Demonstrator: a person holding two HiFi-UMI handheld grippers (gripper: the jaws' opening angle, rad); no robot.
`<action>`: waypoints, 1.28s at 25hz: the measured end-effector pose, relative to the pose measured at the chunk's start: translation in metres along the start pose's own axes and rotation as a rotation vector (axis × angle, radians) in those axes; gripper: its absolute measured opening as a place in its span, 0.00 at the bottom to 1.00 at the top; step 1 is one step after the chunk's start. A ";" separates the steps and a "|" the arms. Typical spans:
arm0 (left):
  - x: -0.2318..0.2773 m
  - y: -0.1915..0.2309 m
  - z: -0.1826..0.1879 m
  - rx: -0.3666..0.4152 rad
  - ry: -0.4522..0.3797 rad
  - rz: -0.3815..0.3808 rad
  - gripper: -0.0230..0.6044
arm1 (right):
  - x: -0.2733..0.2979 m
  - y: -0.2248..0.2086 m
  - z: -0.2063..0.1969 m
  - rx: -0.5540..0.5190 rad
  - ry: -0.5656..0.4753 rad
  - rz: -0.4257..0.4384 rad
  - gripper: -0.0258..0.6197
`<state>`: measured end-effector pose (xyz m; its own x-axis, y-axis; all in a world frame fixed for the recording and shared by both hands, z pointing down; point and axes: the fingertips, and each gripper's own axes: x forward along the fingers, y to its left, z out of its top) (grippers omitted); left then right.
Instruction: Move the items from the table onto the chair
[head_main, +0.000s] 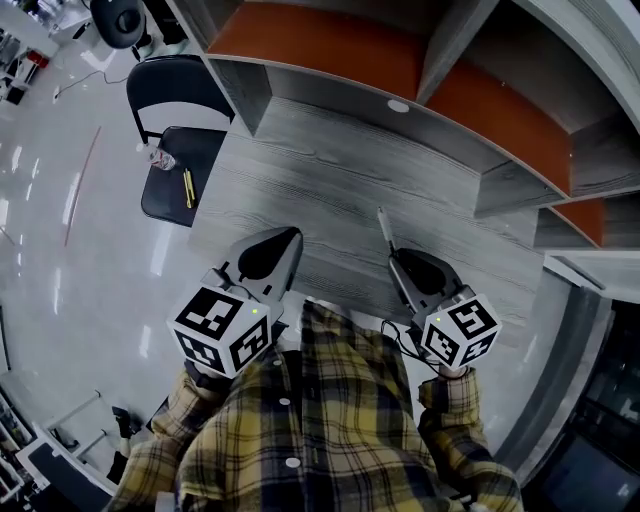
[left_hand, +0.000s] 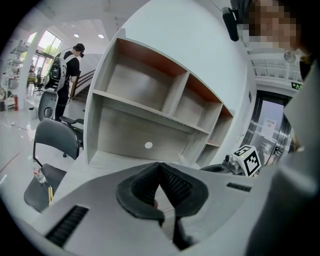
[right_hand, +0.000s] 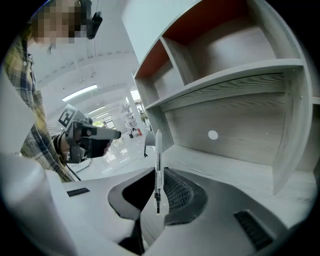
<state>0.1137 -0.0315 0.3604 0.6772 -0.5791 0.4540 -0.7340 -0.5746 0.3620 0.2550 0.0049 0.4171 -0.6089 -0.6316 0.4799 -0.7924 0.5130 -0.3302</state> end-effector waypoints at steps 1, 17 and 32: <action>-0.005 0.007 -0.001 -0.005 -0.002 0.004 0.04 | 0.007 0.008 0.001 -0.002 0.002 0.007 0.14; -0.159 0.261 -0.010 -0.055 -0.008 0.122 0.04 | 0.216 0.187 0.041 -0.023 0.019 0.044 0.14; -0.226 0.475 -0.073 -0.221 0.083 0.187 0.04 | 0.495 0.343 0.026 0.008 0.182 0.160 0.14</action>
<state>-0.3918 -0.1314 0.4887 0.5298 -0.6084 0.5909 -0.8449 -0.3177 0.4304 -0.3187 -0.1470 0.5199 -0.7104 -0.4269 0.5596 -0.6871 0.5929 -0.4199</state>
